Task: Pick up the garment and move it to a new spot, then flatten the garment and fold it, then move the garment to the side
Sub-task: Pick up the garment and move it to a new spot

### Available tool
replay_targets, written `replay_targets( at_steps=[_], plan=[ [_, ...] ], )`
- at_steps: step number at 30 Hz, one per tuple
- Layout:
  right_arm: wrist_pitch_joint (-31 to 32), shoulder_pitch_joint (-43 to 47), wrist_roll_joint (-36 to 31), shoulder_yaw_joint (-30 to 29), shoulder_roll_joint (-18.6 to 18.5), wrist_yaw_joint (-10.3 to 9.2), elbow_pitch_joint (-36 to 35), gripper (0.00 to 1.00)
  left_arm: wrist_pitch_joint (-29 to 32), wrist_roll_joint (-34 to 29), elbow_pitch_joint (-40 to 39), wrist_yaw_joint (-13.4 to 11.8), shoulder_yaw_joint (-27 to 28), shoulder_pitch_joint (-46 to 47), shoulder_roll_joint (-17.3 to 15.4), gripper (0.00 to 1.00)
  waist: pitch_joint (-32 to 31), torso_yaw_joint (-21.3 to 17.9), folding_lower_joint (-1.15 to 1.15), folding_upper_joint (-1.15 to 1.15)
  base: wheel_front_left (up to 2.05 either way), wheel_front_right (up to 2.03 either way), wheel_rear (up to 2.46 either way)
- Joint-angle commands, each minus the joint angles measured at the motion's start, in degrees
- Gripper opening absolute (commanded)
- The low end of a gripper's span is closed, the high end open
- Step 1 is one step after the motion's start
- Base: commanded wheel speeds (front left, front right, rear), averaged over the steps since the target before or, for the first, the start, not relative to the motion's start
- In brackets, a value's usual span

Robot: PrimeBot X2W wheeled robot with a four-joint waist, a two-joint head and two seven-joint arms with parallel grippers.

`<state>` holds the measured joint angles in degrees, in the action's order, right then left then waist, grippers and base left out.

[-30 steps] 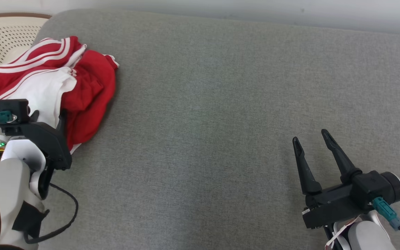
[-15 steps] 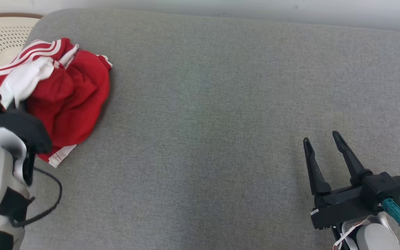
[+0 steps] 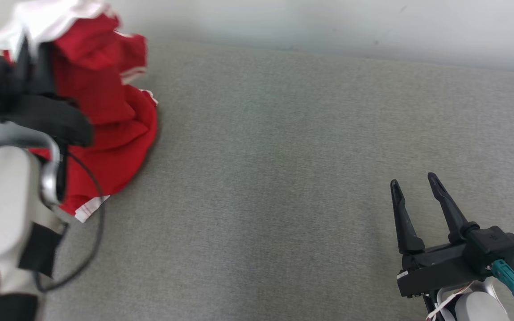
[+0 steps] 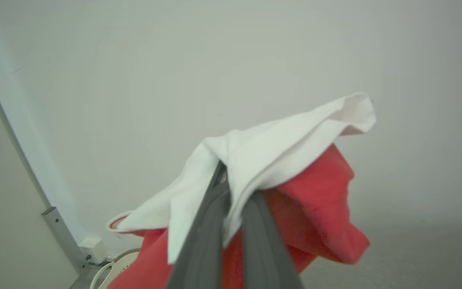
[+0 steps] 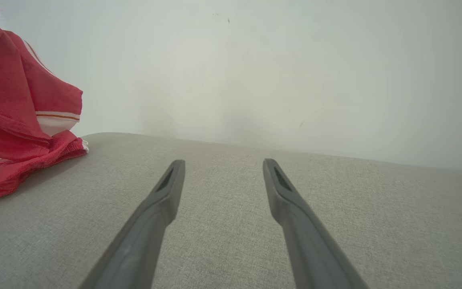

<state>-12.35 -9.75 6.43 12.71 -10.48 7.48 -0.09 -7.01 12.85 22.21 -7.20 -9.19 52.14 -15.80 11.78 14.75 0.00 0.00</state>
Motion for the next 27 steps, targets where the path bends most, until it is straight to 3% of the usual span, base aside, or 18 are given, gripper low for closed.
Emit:
replay_targets(
  at_steps=[1,7,12,19,27],
  plan=[
    [-0.3,0.6,-0.2,-0.2,0.2,0.02,0.0,1.0,0.4,-0.5,-2.5,-0.2,-0.7,-2.0,0.6,0.0,-0.7,-1.1,0.0,0.0,0.0,0.0,0.0],
    [-0.8,0.4,-0.3,-1.7,1.3,0.02,-0.1,1.0,3.6,-1.8,-17.2,-0.9,-6.3,-9.5,3.9,0.0,-0.9,-4.6,0.0,0.0,0.0,0.0,0.0],
    [-1.3,-0.2,-0.3,-2.5,2.0,0.02,0.3,1.0,5.7,-2.0,-23.2,-0.3,-12.3,-14.9,7.2,0.0,-0.2,-8.9,0.0,0.0,0.0,0.0,0.0],
    [-1.9,-1.7,-0.1,-2.4,2.9,0.02,0.8,1.0,5.5,-1.2,-23.6,1.0,-20.0,-16.7,11.1,0.0,2.2,-17.3,0.0,0.0,0.0,0.0,0.0],
    [-2.6,-2.5,0.8,-3.2,4.4,0.02,2.2,1.0,5.5,0.0,-18.9,2.6,-28.6,-13.0,12.6,0.0,5.5,-26.8,0.0,0.0,0.0,0.0,0.0]
  ],
)
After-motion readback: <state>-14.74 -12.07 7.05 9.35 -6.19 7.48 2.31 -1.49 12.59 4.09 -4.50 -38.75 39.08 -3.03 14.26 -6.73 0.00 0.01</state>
